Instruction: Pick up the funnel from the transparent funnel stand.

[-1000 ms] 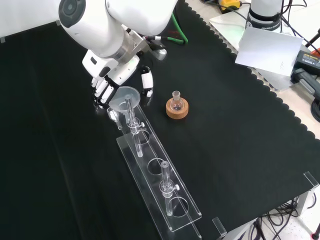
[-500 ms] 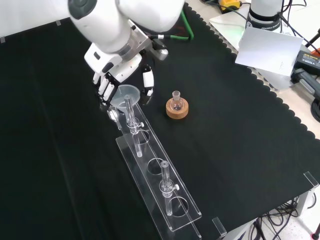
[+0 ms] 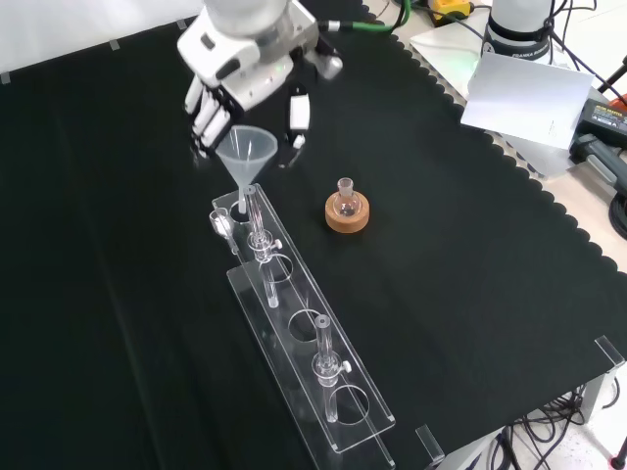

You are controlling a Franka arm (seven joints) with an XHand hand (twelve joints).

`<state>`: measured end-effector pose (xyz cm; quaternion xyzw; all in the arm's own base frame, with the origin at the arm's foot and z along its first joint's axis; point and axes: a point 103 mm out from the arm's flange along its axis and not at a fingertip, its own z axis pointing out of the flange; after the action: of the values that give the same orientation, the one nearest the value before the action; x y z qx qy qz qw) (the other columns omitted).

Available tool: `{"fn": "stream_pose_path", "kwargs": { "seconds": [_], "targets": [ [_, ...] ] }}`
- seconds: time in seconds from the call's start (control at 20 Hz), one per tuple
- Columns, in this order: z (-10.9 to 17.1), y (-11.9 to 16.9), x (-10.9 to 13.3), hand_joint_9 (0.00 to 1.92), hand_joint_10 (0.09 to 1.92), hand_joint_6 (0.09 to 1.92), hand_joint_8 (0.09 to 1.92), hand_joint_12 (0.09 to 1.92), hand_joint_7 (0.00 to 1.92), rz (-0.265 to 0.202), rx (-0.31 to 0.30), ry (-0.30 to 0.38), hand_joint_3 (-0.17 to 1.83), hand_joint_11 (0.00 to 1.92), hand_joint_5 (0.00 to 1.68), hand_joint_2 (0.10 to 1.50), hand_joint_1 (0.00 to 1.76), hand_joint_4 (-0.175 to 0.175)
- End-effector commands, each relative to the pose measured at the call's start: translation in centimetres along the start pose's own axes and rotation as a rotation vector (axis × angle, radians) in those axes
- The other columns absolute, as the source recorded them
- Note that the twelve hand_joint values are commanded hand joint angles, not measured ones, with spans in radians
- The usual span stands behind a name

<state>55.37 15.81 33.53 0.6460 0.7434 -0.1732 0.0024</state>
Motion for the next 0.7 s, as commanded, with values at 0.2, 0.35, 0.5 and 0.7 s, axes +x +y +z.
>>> {"fn": "stream_pose_path", "kwargs": {
  "seconds": [0.2,0.35,0.5,0.7],
  "targets": [
    [-4.2,-5.3,-1.4,1.05,0.40,0.67,0.66,1.19,0.78,0.051,-0.043,-0.035,0.56,0.75,0.77,0.77,0.85,0.003],
    [-4.4,-6.7,-1.5,1.05,0.40,0.67,0.66,1.19,0.78,0.069,-0.026,-0.043,0.56,0.76,0.78,0.77,0.85,0.002],
    [-3.8,-8.2,-1.4,1.06,0.40,0.68,0.66,1.18,0.79,0.088,-0.001,-0.052,0.57,0.76,0.79,0.77,0.85,0.002],
    [-2.5,-9.9,-1.4,1.07,0.40,0.69,0.66,1.17,0.79,0.110,0.042,-0.054,0.57,0.77,0.79,0.77,0.85,0.002]
  ]
}}
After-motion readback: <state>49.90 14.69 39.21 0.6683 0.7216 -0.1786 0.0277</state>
